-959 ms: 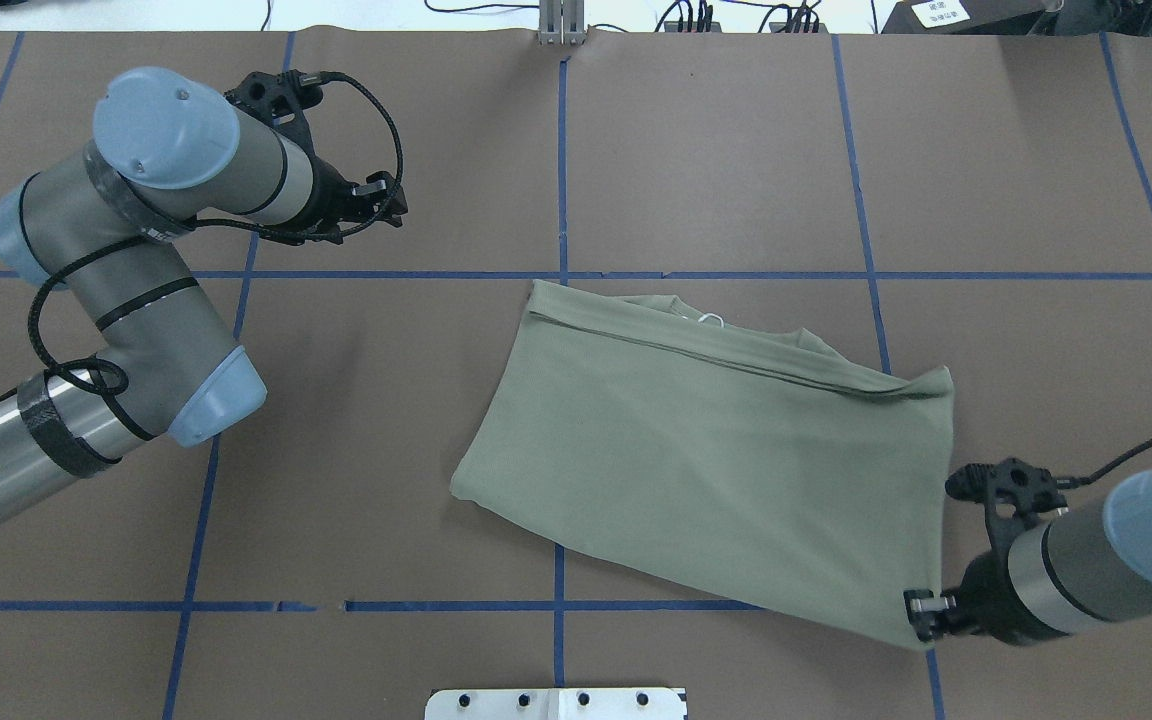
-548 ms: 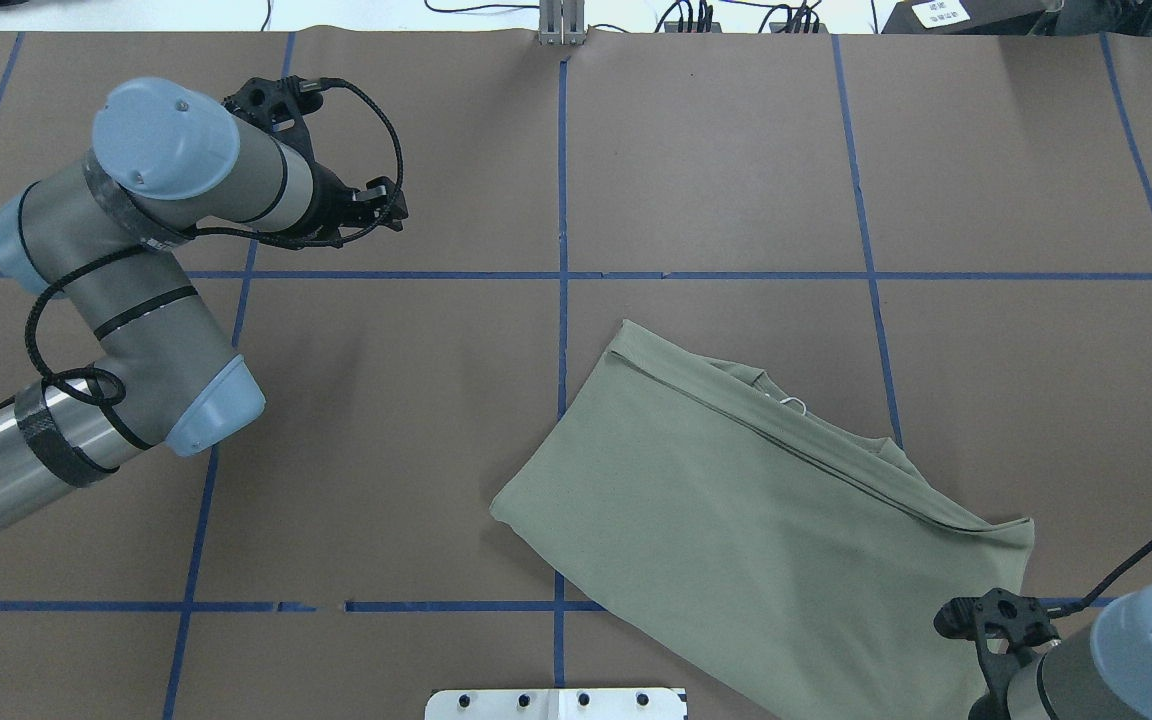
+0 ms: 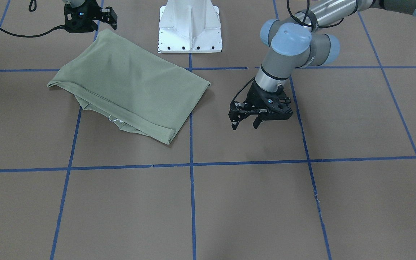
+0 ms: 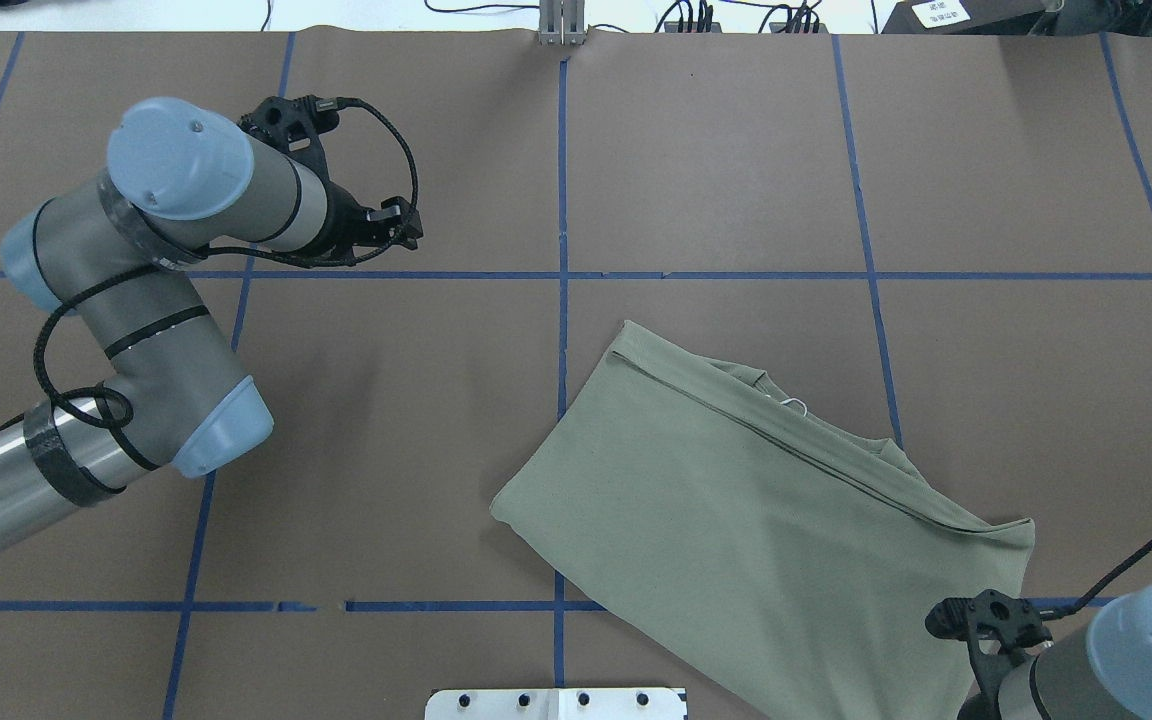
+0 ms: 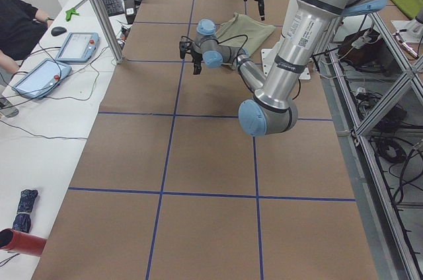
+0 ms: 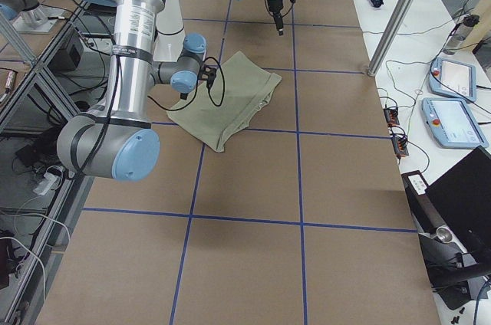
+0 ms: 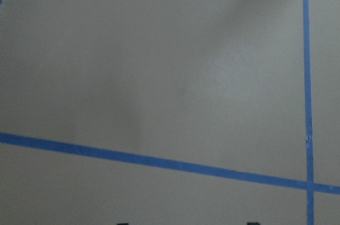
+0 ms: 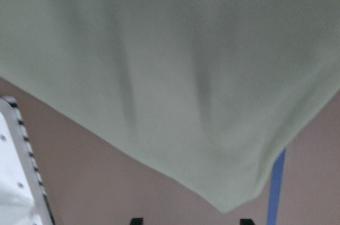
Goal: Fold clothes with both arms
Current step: 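Lower the left gripper and grasp the shirt edge nearest it, then pull the shirt corner away with the left gripper while the right releases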
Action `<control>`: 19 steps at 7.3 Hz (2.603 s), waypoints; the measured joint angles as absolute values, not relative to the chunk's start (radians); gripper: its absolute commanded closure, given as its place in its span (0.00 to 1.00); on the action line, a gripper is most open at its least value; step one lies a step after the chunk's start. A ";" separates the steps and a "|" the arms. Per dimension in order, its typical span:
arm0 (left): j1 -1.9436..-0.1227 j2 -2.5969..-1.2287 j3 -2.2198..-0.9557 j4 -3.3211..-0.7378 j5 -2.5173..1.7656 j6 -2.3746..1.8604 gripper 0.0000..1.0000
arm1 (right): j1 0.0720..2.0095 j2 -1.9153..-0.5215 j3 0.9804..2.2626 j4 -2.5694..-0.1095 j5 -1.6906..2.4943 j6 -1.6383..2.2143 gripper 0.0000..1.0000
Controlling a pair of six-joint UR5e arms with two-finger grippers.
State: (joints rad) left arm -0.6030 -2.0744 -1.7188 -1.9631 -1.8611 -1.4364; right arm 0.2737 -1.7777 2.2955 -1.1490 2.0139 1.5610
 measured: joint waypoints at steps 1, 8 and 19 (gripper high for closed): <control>-0.530 -2.064 -1.757 -1.960 -1.861 -1.517 0.01 | 0.370 -1.736 2.285 -1.149 2.013 1.559 0.00; -0.280 -2.096 -1.724 -1.948 -1.803 -1.782 0.06 | 0.559 -1.610 2.209 -1.149 2.013 1.562 0.00; -0.508 -2.138 -1.627 -1.956 -1.787 -1.686 1.00 | 0.572 -1.610 2.186 -1.147 2.002 1.562 0.00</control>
